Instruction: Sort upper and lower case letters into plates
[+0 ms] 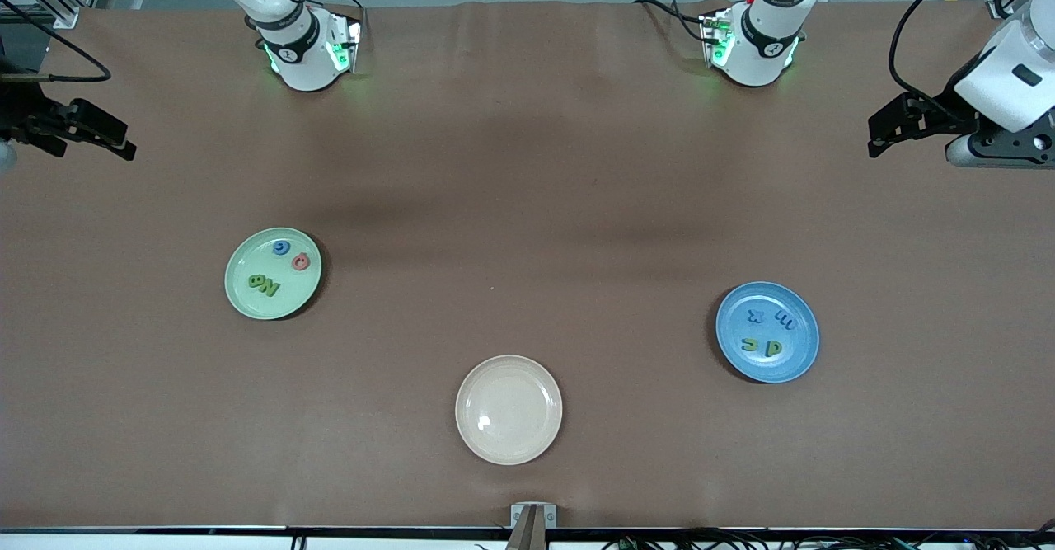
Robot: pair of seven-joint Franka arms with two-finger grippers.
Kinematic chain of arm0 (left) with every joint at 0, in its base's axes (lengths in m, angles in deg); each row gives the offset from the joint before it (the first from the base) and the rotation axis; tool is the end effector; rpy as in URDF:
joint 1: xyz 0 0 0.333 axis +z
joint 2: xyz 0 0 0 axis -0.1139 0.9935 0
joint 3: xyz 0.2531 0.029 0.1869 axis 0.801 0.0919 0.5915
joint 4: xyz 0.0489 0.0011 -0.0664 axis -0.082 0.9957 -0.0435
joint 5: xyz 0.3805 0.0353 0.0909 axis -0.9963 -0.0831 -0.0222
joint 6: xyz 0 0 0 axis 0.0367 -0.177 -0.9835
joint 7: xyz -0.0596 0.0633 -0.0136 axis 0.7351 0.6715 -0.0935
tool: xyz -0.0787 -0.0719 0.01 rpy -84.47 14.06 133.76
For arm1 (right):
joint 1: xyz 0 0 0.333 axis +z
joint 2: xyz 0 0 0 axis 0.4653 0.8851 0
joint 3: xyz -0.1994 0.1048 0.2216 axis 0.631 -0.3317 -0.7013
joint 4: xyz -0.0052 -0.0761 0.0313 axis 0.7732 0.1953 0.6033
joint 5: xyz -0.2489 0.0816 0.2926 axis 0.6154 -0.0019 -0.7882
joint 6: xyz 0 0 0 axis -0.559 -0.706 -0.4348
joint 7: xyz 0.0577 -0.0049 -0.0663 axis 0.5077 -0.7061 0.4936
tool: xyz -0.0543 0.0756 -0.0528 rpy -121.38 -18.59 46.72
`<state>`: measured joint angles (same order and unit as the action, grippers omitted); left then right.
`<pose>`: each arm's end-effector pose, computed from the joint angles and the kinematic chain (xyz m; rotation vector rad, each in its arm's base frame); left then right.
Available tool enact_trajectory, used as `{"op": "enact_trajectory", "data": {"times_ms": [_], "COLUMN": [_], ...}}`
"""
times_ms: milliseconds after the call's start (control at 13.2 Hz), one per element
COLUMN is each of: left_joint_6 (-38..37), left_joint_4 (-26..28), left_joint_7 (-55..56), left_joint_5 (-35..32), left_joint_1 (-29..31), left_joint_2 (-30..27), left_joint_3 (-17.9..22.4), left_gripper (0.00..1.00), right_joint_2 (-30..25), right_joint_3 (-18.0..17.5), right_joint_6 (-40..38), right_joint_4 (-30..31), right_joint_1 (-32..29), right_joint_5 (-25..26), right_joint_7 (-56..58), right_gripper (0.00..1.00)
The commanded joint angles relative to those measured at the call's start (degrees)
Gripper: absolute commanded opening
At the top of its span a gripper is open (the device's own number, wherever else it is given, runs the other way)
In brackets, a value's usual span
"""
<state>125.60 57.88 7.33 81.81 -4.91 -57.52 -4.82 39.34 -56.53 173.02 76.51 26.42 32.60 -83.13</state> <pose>0.5257 -0.0598 0.6320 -3.1219 0.1116 0.0456 0.5147 -0.0220 0.6272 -3.1174 0.1140 0.0733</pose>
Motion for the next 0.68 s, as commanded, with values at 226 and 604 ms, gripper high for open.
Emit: {"op": "enact_trajectory", "data": {"times_ms": [226, 604], "left_joint_6": [0.2, 0.2], "left_joint_4": [1.0, 0.3], "left_joint_7": [0.1, -0.1], "left_joint_5": [0.3, 0.3], "left_joint_1": [0.2, 0.2], "left_joint_2": [-1.8, -1.5], "left_joint_3": [0.3, 0.3], "left_gripper": [1.00, 1.00], "right_joint_2": [-0.8, -0.8], "right_joint_3": [-0.2, -0.2], "right_joint_6": [0.8, 0.8], "right_joint_4": [1.5, 1.5], "right_joint_1": [-0.1, 0.0], "right_joint_5": [1.0, 0.9], "right_joint_7": [0.5, 0.4], "right_gripper": [1.00, 1.00]}}
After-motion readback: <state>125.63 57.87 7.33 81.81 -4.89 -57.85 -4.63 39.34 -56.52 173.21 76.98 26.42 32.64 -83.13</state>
